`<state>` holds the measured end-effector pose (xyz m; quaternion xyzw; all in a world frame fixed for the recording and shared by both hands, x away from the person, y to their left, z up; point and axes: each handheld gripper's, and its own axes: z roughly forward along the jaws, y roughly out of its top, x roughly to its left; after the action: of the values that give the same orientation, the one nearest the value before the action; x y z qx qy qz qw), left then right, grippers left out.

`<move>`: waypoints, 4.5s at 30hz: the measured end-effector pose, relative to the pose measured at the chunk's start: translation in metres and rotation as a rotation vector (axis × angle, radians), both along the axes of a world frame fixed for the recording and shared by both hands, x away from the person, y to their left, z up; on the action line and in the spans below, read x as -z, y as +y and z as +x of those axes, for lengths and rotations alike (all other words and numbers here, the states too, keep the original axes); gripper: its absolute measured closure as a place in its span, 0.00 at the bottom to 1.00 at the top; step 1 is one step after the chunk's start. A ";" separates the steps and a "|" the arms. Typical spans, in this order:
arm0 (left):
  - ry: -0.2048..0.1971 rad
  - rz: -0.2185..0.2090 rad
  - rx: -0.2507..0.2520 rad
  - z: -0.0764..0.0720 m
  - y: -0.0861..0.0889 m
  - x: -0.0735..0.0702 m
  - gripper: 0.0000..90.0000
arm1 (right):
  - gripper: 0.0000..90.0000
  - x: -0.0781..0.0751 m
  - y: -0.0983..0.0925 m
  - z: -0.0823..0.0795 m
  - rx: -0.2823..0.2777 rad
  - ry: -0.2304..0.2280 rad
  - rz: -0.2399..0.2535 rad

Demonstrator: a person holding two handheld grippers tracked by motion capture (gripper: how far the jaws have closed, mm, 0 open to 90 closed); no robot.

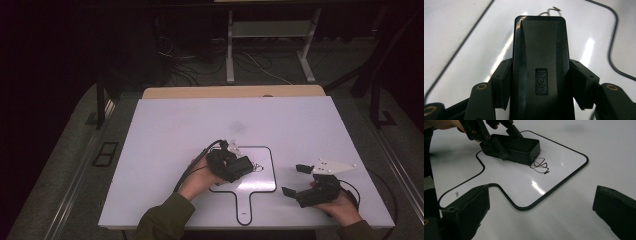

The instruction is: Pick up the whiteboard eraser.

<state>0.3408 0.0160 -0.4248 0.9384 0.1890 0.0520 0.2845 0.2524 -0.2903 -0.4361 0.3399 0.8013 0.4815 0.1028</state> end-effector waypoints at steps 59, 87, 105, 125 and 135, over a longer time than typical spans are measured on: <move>-0.017 0.007 0.041 0.015 -0.028 0.000 0.44 | 0.00 0.000 -0.001 0.000 0.004 -0.003 0.005; -0.031 0.037 0.049 0.033 -0.048 -0.001 0.44 | 0.00 0.000 -0.001 0.001 0.005 -0.001 0.006; -0.036 0.041 0.070 0.029 -0.061 -0.001 0.44 | 0.00 -0.001 -0.002 0.001 0.006 -0.006 0.009; -0.047 0.056 0.096 0.024 -0.078 -0.001 0.44 | 0.00 -0.001 -0.001 0.000 0.008 -0.006 0.008; -0.056 0.075 0.089 0.028 -0.075 -0.001 0.44 | 0.00 0.000 -0.002 0.001 0.004 -0.001 0.010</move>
<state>0.3692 -0.0594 -0.4235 0.9540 0.1372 0.0725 0.2565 0.2534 -0.2921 -0.4361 0.3418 0.7980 0.4856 0.1026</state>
